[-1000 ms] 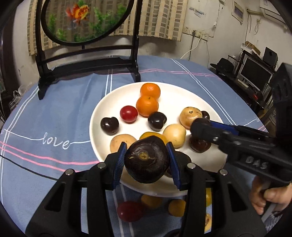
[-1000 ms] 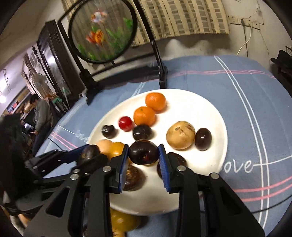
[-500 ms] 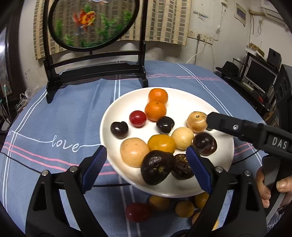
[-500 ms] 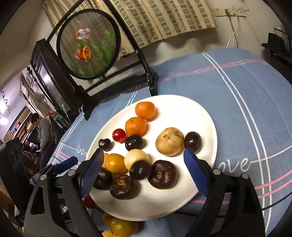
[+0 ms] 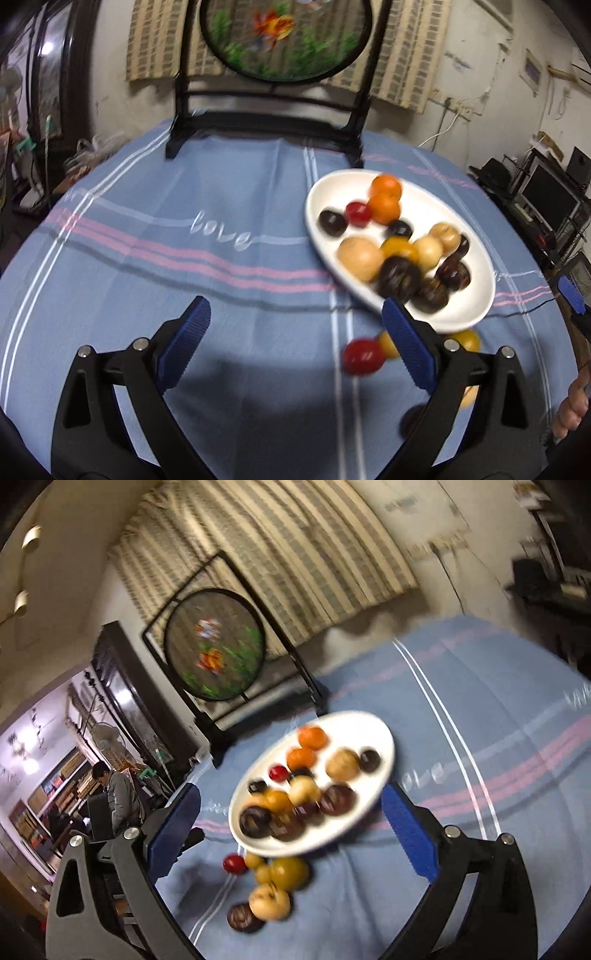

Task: Organize fruits
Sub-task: 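Move back to the pile and grasp the red tomato with the left tool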

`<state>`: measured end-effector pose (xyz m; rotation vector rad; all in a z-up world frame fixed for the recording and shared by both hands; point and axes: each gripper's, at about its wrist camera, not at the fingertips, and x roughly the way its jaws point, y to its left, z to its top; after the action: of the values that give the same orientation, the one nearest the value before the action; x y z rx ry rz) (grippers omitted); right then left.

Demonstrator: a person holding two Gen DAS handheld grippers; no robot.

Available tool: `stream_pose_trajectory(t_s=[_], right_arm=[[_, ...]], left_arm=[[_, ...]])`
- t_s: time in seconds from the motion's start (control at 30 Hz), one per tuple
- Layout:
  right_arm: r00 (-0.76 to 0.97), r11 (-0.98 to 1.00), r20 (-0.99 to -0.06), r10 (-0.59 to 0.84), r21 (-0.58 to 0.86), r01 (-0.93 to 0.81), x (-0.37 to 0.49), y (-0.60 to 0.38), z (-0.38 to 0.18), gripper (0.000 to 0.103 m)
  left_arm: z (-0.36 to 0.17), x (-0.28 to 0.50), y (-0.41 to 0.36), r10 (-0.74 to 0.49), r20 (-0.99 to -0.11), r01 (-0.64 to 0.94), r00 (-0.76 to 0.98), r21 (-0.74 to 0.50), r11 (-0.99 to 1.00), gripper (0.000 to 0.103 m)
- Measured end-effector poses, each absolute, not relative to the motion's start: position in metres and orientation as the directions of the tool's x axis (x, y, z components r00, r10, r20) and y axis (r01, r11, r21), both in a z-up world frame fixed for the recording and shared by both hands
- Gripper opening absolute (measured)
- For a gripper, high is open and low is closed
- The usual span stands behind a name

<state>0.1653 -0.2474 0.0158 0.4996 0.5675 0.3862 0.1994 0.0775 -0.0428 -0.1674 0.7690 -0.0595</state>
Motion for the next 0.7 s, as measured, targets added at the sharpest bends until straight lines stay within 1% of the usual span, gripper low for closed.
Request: stream_pose_trajectory(t_s=[0.1,0.2,0.33,0.43,0.7], right_arm=[[0.789,0.802,-0.415,0.454,0.575,-0.159,0.163,-0.261,0.013,0.099],[0.791,0.792,-0.425,0.44,0.598,-0.119,0.165,-0.27,0.007,0.099],[0.762,0.755,-0.45,0.466,0.651,-0.077,0.173,-0.278,-0.005,0.099],[0.732,0.739,-0.474,0.489,0.671,-0.06,0.177,-0.276,-0.011,0.1],[0.731,0.733,-0.471,0.493,0.678,-0.058,0.175,-0.275,-0.009,0.1]], left_arm=[[-0.047,0.193,0.077,-0.124,-0.696,0.002,0.707,-0.174,0.985,0.096],[-0.048,0.188,0.069,-0.127,-0.691,0.036,0.711,-0.145,0.989,0.096],[-0.056,0.186,0.046,-0.078,-0.704,0.084,0.706,-0.026,0.996,0.096],[-0.062,0.188,0.036,-0.042,-0.718,0.101,0.695,0.039,0.994,0.096],[-0.077,0.199,0.02,0.039,-0.743,0.128,0.668,0.167,0.977,0.096]])
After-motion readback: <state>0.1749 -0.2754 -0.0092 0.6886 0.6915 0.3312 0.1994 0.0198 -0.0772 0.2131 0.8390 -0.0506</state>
